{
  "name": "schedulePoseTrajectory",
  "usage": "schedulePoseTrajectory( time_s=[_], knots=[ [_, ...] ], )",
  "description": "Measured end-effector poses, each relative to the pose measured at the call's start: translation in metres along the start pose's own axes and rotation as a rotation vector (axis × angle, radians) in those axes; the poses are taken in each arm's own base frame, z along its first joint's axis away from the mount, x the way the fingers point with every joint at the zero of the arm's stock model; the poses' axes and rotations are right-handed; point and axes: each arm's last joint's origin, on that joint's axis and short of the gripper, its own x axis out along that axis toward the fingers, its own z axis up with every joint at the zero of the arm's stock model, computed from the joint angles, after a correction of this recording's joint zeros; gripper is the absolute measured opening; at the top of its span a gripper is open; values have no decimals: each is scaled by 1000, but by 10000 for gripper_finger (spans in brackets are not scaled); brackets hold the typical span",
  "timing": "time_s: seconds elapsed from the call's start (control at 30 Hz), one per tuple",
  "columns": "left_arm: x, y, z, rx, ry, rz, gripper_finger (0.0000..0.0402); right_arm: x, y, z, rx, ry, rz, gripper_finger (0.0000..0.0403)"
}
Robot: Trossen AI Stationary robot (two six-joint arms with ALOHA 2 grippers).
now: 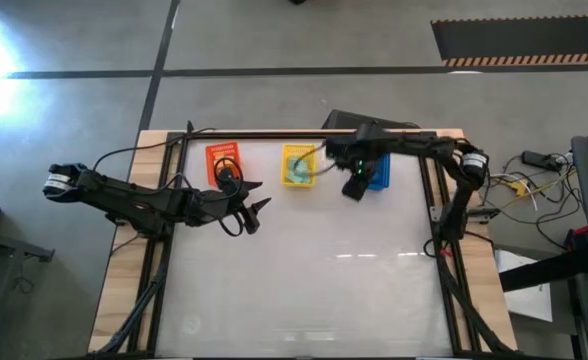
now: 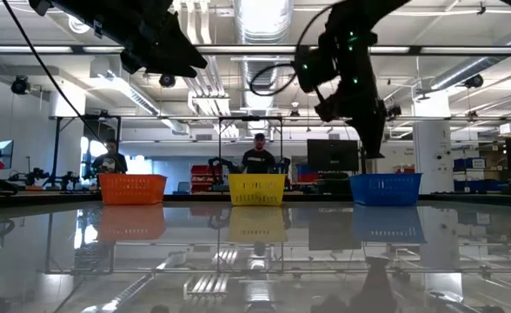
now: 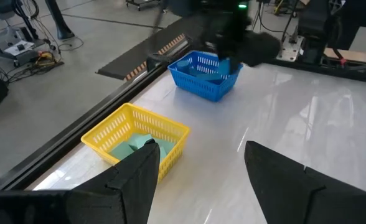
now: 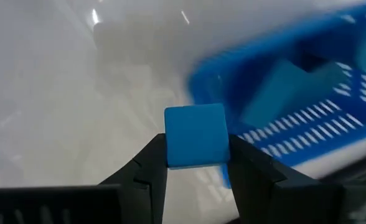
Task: Sort & place blocks by color
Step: Put the blue block into the blue bin, then return to Home Position
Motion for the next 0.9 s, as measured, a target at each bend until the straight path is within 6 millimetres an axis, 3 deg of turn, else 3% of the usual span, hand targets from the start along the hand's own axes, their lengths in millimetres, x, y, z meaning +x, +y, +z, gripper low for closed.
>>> schedulePoseTrajectory(
  time_s=[0.2, 0.33, 0.57, 0.77, 0.9],
  knots=[
    [0, 0, 0, -3, 0, 0, 219, 11, -60, 2, 190, 6, 15, 121],
    [0, 0, 0, -4, 0, 0, 219, 17, -82, 1, 332, -10, 22, 121],
    [0, 0, 0, -4, 0, -1, 219, 22, -92, 1, 402, -25, -55, 129],
    [0, 0, 0, -4, 0, -1, 219, 23, -92, 4, 412, -52, -66, 226],
    [0, 0, 0, -3, 0, 0, 219, 20, -87, 4, 397, -62, -69, 252]
  ],
)
